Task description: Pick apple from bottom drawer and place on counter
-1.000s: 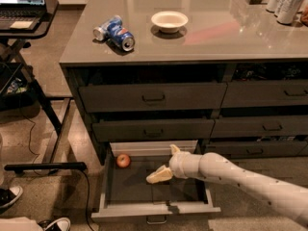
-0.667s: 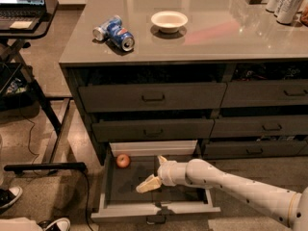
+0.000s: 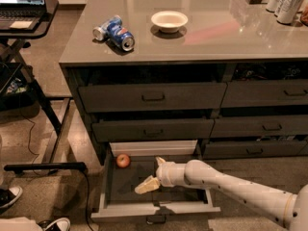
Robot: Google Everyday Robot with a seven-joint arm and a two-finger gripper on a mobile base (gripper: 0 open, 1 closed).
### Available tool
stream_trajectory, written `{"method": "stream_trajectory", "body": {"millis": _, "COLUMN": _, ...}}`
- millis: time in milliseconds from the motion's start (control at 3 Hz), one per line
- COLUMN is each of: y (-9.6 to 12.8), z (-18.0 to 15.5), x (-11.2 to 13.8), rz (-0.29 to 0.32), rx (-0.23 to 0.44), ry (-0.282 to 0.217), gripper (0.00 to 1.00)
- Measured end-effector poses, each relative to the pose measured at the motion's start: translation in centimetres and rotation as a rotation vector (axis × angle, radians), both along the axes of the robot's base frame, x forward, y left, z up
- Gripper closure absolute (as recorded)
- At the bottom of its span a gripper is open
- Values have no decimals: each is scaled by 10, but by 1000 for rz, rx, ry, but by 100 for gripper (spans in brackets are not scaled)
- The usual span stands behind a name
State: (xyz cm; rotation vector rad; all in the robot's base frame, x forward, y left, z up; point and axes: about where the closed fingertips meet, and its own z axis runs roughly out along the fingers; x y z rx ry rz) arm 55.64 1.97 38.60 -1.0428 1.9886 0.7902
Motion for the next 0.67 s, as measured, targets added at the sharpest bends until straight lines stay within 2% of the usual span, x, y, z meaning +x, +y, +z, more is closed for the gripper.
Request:
{"method": "stream_trajectory", "body": {"millis": 333, "y": 14, "z": -25, "x": 8, "rz": 31, "rx": 35, "ry": -25, "gripper": 0}}
{"method": "stream_trajectory", "body": {"millis": 667, "y": 21, "z": -60, "x": 23, "rz": 49, "rx": 63, "ry": -81, "gripper": 0}}
